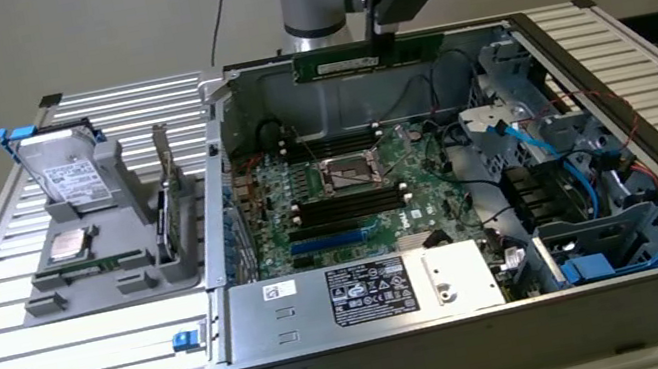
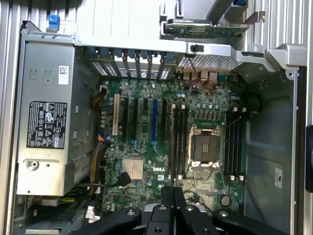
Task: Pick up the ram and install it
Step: 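Pick up the ram and move it above insertion slot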
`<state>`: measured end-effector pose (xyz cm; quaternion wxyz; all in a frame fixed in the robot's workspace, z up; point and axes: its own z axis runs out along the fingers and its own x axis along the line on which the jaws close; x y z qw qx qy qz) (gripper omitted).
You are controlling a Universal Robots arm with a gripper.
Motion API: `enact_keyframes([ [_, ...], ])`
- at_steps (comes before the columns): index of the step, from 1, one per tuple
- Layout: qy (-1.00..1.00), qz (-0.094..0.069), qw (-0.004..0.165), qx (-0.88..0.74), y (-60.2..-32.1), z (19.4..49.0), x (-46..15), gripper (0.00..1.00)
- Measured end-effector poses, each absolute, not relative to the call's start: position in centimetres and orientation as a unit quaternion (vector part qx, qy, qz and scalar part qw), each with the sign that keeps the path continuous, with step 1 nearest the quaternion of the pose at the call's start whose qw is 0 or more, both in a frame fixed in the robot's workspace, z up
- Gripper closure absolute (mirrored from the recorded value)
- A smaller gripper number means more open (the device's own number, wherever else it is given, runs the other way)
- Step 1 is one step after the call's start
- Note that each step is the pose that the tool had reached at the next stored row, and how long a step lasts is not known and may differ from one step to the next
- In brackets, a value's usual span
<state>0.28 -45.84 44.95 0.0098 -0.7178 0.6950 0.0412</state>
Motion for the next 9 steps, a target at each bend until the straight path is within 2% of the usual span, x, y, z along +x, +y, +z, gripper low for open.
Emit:
enact_keyframes([
  [9, 0.697, 0.041, 0.01, -0.716, -44.2, 43.3, -1.7, 0.87],
])
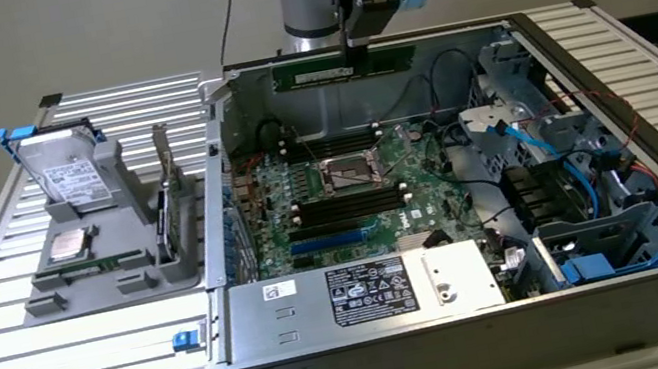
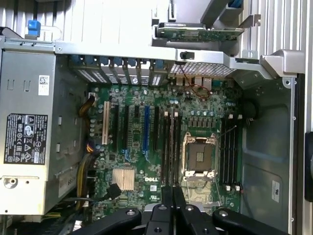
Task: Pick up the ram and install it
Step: 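Pick up the ram and move it above insertion slot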
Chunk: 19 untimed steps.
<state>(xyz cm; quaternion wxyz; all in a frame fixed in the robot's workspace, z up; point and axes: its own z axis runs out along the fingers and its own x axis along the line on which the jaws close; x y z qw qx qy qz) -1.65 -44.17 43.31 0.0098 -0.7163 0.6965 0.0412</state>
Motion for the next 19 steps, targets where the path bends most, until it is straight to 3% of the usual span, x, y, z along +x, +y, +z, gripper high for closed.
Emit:
enact_keyframes([
  [19, 0.697, 0.041, 0.01, -0.716, -43.1, 39.8, -2.4, 0.87],
])
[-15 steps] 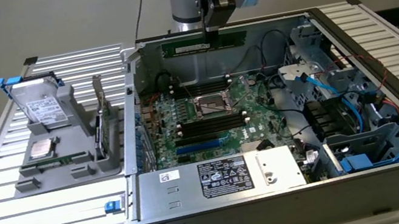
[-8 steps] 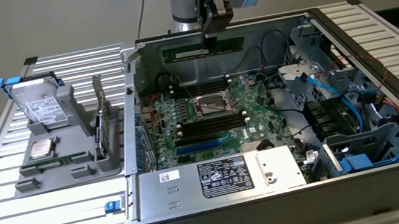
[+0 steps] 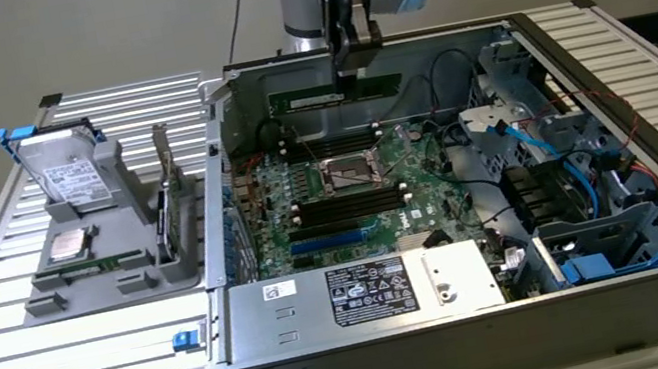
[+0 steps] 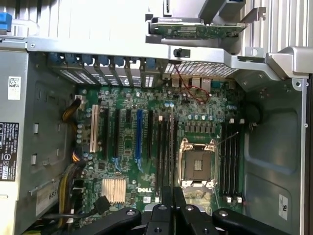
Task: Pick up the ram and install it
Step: 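Pick up the ram and move it above insertion slot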
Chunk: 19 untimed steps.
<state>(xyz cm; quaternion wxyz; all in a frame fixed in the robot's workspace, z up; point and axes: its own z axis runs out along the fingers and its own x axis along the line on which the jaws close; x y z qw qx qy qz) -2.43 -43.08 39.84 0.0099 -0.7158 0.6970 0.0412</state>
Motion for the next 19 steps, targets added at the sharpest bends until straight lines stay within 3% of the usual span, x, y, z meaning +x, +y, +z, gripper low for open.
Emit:
enact_keyframes([
  [19, 0.697, 0.041, 0.01, -0.715, -43.11, 39.21, -2.44, 0.87],
])
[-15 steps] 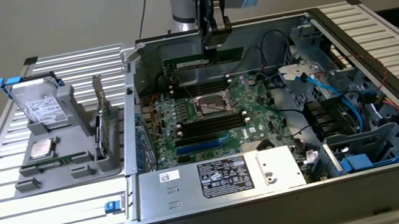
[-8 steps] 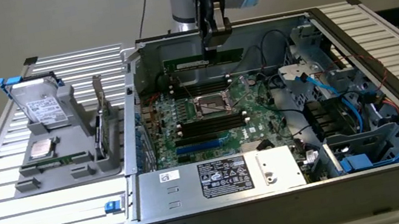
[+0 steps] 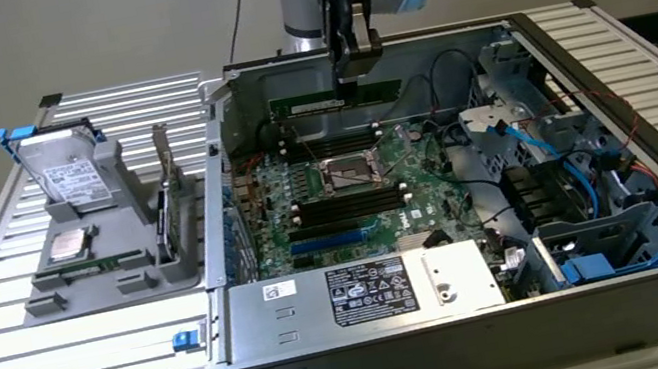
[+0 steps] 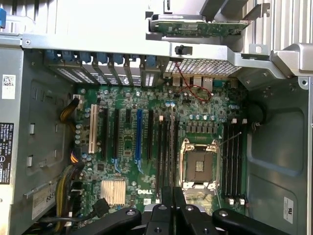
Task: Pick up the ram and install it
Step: 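Pick up the ram and move it above insertion slot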
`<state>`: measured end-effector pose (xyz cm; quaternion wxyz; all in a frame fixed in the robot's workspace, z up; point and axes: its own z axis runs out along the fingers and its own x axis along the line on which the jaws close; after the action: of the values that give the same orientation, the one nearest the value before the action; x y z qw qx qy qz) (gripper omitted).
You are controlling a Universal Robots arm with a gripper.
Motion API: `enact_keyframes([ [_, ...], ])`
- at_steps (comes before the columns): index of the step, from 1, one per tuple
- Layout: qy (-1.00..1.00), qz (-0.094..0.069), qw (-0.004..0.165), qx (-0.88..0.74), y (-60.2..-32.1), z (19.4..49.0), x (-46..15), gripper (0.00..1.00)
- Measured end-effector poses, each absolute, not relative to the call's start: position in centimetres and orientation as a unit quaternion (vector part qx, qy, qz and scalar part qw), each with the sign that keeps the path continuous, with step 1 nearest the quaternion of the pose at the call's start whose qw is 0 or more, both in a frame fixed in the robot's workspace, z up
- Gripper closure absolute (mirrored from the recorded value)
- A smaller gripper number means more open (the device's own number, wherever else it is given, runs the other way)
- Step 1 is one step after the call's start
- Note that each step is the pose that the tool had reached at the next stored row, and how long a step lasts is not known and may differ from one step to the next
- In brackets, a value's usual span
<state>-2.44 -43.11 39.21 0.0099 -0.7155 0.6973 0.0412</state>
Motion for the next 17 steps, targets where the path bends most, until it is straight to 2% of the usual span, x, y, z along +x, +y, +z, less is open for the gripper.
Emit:
enact_keyframes([
  [17, 0.697, 0.043, 0.008, -0.715, -43.1, 37.0, -2.4, 0.87],
])
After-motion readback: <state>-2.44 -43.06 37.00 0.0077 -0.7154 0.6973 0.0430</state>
